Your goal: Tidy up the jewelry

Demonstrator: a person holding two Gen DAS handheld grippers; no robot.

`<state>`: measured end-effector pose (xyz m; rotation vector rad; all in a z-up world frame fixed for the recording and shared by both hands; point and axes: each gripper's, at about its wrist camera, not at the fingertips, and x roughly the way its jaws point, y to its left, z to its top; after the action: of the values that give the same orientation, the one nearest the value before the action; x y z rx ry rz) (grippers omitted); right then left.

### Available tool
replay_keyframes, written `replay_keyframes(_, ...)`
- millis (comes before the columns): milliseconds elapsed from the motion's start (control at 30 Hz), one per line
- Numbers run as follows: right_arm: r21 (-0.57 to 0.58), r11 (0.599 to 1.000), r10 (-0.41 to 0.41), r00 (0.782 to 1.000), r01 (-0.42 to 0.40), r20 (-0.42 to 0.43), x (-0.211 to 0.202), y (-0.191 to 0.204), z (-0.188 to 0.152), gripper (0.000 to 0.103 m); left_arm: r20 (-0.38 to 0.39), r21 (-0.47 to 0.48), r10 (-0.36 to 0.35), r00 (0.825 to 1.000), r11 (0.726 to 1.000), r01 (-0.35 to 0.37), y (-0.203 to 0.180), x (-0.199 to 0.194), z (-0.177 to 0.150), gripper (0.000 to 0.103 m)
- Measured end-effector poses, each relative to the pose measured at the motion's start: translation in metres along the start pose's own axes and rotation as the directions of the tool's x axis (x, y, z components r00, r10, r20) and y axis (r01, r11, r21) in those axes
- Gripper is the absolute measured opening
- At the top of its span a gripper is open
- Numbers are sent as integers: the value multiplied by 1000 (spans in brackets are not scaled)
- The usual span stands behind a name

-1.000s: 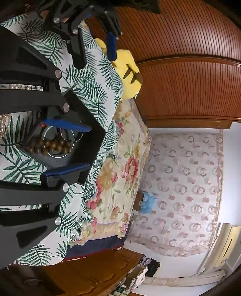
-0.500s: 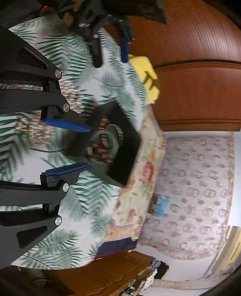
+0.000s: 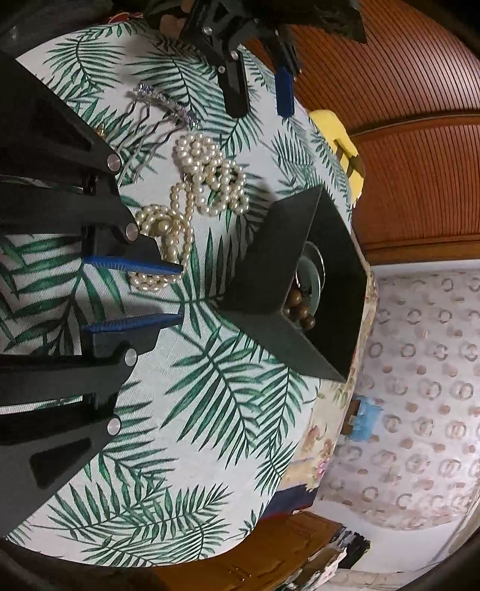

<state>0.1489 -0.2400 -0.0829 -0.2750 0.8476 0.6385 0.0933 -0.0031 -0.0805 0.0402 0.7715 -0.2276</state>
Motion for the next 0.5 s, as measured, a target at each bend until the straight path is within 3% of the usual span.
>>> replay_keyframes(133, 19, 1000, -25, 1000, 25, -6, -1, -8, 1, 23, -5, 4, -2, 1000, 1000, 2, -1, 1, -2, 91)
replay_keyframes(233, 25, 998, -52, 998, 53, -17, -1, -13, 1, 17, -4, 4, -2, 1000, 1000, 2, -1, 1, -2, 91)
replay_keyframes(500, 34, 999, -24, 1000, 24, 4, -8, -13, 1, 17, -9, 2, -1, 1000, 1000, 1, -2, 3, -3, 91)
